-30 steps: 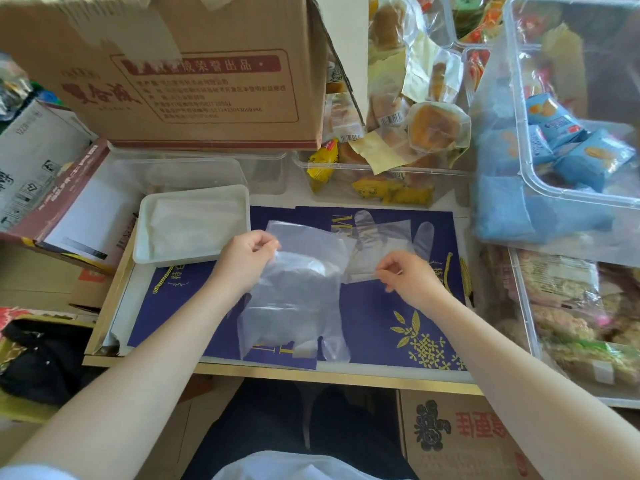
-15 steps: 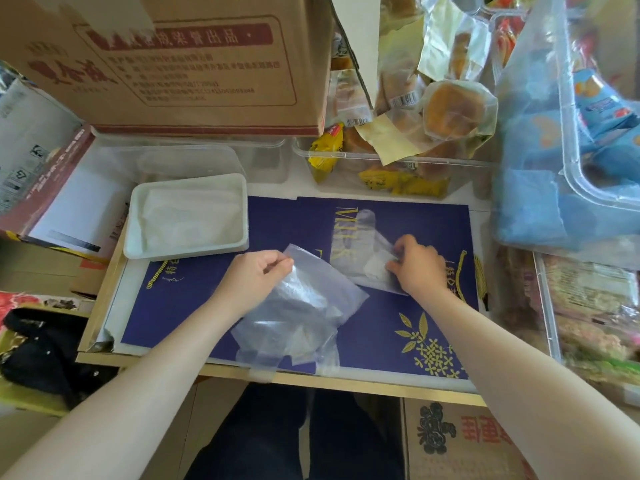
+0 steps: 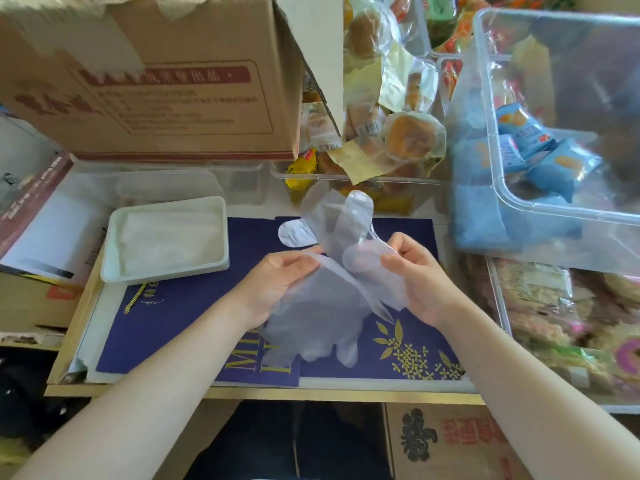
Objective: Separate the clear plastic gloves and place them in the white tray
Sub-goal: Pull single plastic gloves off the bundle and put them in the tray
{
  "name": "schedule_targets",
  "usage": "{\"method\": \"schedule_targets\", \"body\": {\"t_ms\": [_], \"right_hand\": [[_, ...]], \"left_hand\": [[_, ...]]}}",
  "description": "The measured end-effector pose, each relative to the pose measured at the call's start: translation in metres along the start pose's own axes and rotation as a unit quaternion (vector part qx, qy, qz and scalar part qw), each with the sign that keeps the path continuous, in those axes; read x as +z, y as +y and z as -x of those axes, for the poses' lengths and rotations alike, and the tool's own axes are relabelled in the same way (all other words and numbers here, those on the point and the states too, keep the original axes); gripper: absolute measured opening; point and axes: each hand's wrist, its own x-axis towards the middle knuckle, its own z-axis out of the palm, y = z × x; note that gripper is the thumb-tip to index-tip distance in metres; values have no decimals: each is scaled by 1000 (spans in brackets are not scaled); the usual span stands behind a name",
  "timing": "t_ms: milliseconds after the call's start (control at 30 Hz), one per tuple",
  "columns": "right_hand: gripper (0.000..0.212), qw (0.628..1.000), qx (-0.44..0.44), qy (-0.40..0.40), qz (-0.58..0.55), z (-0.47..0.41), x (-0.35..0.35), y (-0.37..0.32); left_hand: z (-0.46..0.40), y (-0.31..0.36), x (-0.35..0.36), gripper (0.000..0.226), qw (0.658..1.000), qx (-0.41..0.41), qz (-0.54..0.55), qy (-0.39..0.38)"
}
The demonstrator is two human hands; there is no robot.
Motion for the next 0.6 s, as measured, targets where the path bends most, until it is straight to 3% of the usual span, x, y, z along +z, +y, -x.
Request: {"method": "schedule_targets", "body": {"t_ms": [167,367,500,600], "right_hand": [[23,997,-28,-55,-47,11,1,-12],[44,994,18,-92,-64,11,-11,-23],[9,992,8,-67,103,8,-1,-38],[13,987,22,-84,138,4,8,-40]], "left_hand": [[1,13,26,19,998,61,35,9],[-1,22,19,28,986,118,-113,34],[1,28,12,25,982,111,-148,20],[2,32,6,25,986,91,-143,8]]}}
